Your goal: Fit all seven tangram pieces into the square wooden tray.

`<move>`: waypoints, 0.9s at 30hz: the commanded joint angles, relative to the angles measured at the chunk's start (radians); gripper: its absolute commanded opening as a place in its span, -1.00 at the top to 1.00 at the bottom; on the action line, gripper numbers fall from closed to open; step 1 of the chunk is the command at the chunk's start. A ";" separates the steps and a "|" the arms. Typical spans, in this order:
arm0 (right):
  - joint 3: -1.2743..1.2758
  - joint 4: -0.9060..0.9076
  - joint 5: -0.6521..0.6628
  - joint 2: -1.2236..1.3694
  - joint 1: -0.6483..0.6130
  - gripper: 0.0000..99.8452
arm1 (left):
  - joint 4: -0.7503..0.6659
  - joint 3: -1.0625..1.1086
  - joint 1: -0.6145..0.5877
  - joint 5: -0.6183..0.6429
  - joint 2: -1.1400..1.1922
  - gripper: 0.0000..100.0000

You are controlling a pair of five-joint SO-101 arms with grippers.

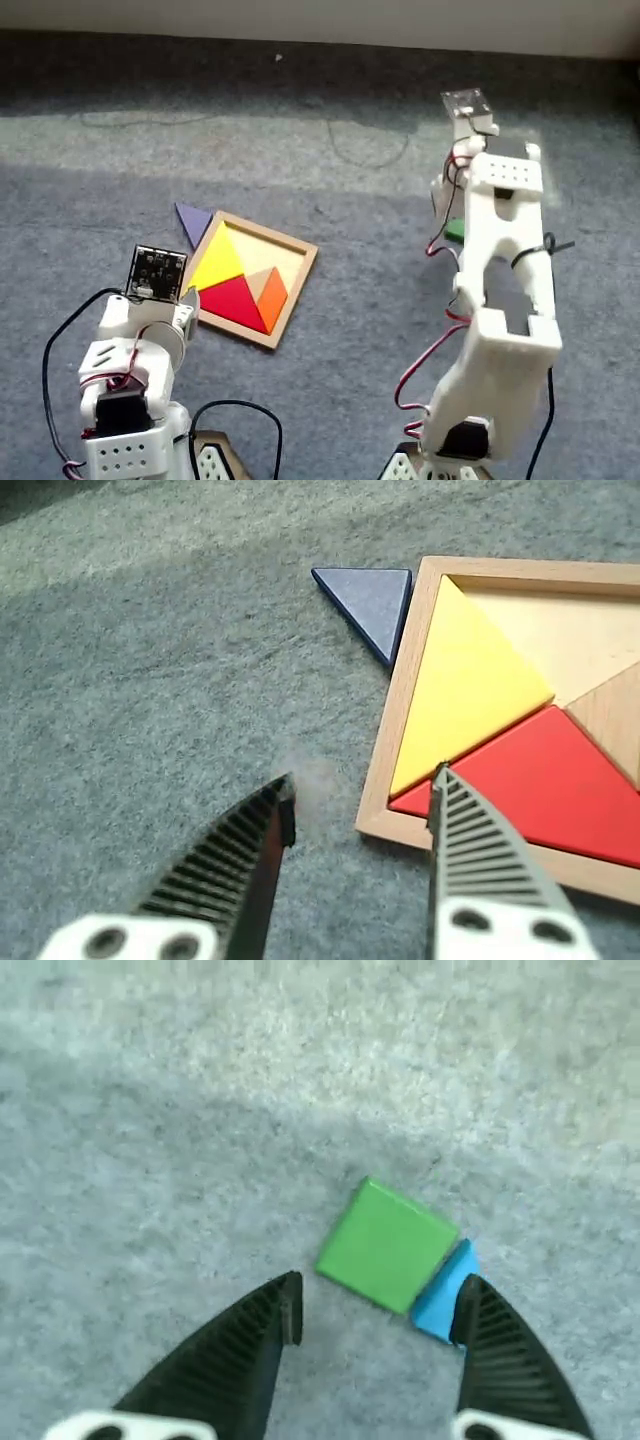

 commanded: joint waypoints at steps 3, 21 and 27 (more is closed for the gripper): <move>-0.371 0.173 0.109 0.197 0.008 0.51 | 0.003 -0.007 -0.010 0.014 -0.010 0.54; -0.932 0.464 0.330 0.680 0.025 0.41 | 0.003 -0.007 -0.010 0.014 -0.010 0.54; -0.932 0.492 0.327 0.685 0.019 0.70 | 0.003 -0.007 -0.010 0.014 -0.010 0.54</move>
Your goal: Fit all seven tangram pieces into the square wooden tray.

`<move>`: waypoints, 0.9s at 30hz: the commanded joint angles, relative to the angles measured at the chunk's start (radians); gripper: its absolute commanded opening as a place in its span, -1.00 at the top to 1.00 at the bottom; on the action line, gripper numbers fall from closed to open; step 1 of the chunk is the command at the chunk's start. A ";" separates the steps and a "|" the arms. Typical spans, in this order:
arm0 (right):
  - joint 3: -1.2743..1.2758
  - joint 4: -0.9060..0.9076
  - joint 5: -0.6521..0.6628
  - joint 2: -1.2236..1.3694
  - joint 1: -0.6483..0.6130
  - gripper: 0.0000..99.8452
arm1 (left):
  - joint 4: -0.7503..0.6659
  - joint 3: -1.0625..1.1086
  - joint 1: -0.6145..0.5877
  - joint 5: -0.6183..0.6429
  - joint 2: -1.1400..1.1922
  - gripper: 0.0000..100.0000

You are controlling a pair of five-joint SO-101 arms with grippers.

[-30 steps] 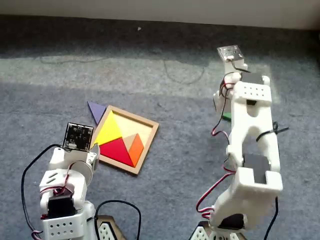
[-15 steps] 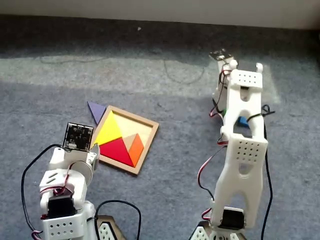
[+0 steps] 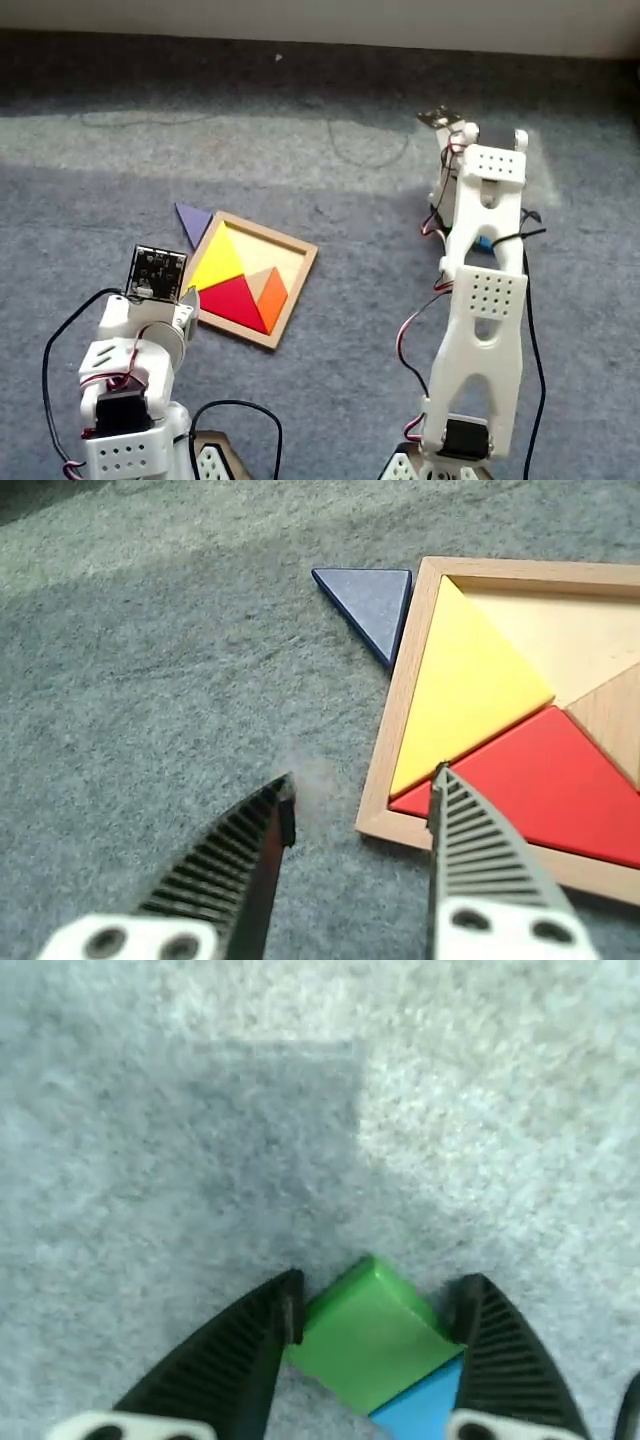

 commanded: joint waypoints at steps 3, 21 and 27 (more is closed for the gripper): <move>-0.002 0.038 0.009 -0.001 -0.001 0.72 | 0.003 -0.007 -0.010 0.014 -0.010 0.54; 0.209 0.041 -0.153 -0.288 -0.001 0.48 | 0.005 -0.007 -0.008 0.014 -0.010 0.54; 0.386 0.041 -0.276 -0.440 -0.001 0.41 | 0.006 0.001 0.019 0.009 -0.010 0.54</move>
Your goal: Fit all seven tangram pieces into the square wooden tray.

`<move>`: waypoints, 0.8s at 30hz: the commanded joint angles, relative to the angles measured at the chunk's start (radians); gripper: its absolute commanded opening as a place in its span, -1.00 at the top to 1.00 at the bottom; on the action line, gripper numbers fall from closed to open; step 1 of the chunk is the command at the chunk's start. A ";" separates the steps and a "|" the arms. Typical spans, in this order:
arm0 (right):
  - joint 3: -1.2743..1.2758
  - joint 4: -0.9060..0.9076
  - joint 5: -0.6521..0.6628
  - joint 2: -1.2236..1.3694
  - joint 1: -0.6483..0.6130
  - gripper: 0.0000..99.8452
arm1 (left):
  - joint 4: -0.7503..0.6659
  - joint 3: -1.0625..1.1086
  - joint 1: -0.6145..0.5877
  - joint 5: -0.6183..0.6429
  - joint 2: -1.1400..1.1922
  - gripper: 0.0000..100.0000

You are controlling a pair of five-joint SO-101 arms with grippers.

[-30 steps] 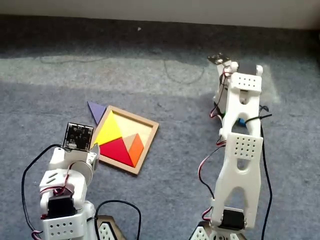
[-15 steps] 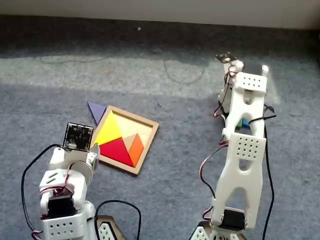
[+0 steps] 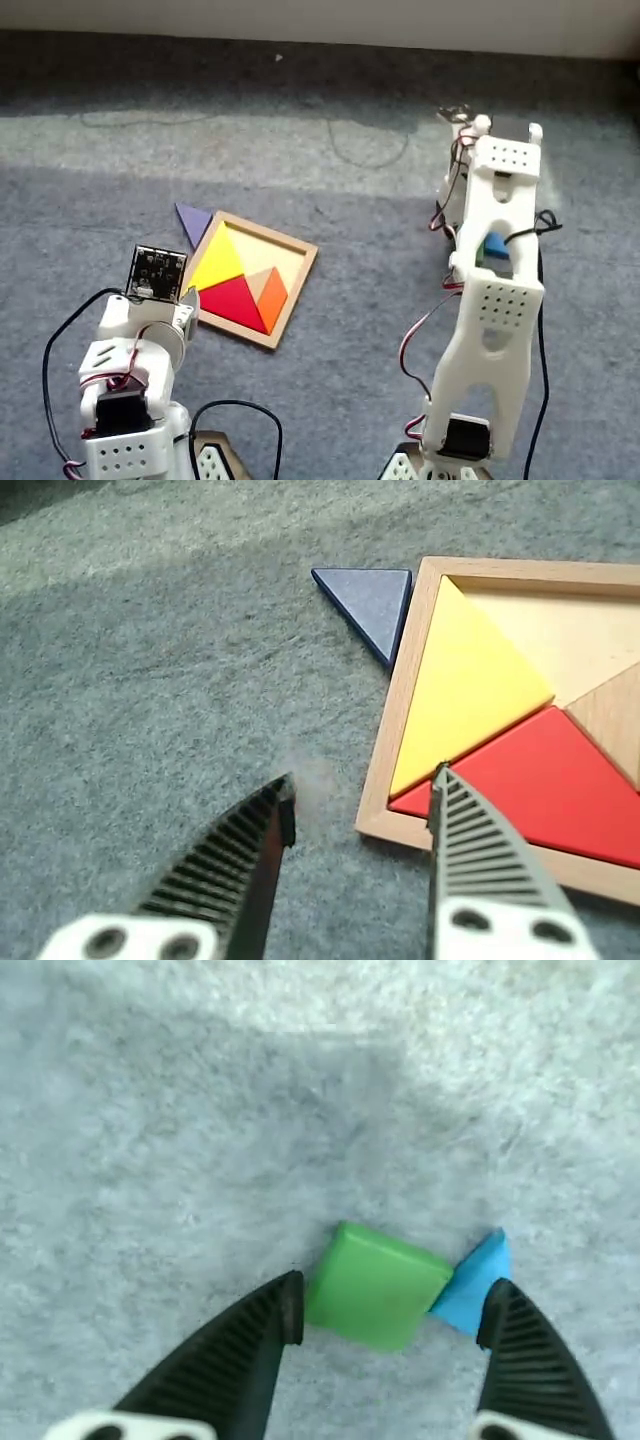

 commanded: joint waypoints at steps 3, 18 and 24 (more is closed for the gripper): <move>0.137 0.016 -0.118 -0.191 0.001 0.41 | 0.002 0.008 0.027 0.008 -0.010 0.54; 0.317 -0.182 -0.227 -0.061 -0.054 0.42 | 0.002 0.008 0.027 0.008 -0.010 0.54; 0.315 -0.174 -0.227 -0.041 -0.067 0.63 | 0.002 0.008 0.027 0.008 -0.010 0.54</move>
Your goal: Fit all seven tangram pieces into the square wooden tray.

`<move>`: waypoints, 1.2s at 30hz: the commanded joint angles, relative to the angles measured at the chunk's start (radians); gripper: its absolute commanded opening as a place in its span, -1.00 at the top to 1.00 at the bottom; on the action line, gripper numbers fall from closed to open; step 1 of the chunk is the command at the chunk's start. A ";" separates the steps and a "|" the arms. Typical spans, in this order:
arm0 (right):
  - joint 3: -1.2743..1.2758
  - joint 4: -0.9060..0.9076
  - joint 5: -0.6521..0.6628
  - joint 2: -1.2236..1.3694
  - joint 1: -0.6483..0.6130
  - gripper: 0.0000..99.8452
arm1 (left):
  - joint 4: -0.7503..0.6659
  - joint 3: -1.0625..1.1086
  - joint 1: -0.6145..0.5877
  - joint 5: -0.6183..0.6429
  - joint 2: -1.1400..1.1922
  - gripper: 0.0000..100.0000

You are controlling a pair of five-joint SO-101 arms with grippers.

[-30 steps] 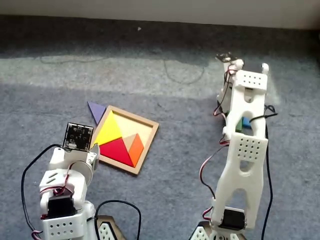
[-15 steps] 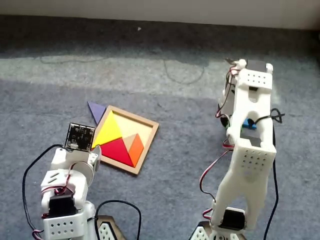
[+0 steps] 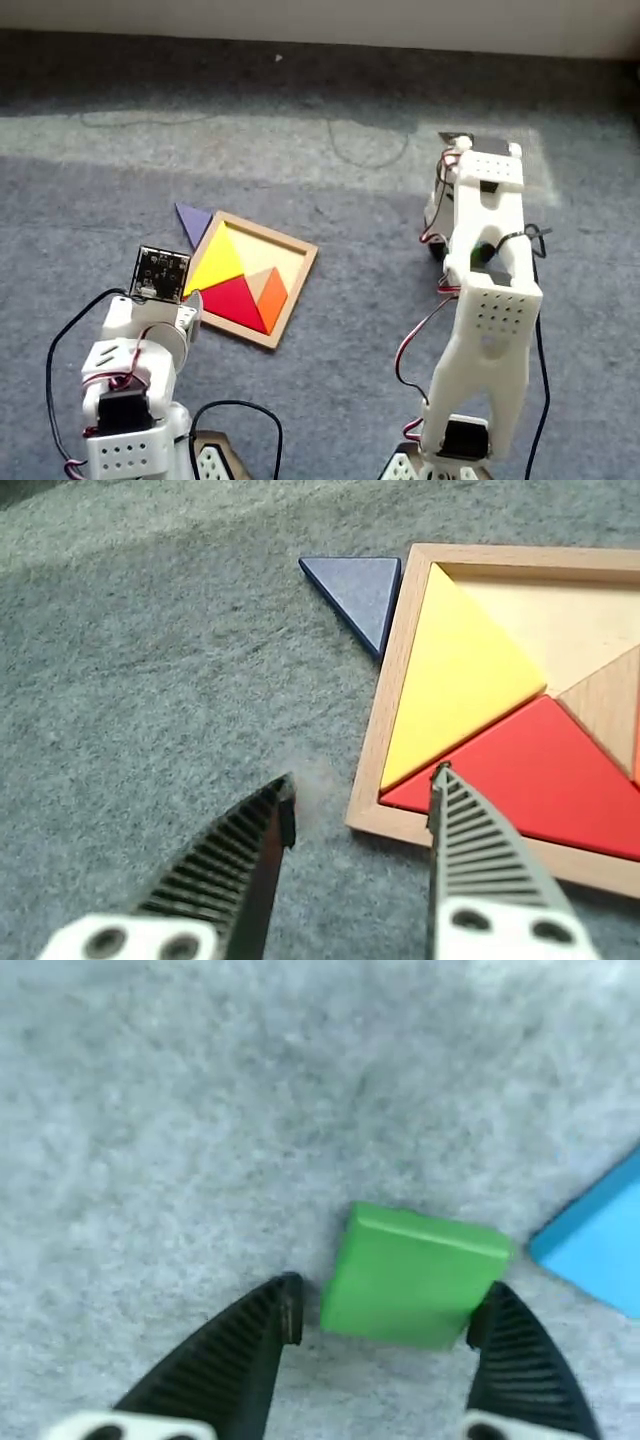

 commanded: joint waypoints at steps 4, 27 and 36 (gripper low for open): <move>-0.004 0.010 -0.008 -0.008 -0.030 0.68 | 0.002 -0.010 0.015 0.008 -0.010 0.54; 0.159 0.160 0.049 -0.541 -0.249 0.72 | 0.002 -0.016 -0.058 0.012 -0.012 0.54; 0.343 0.039 0.044 -0.694 -0.556 0.72 | 0.002 -0.025 -0.107 0.014 -0.013 0.54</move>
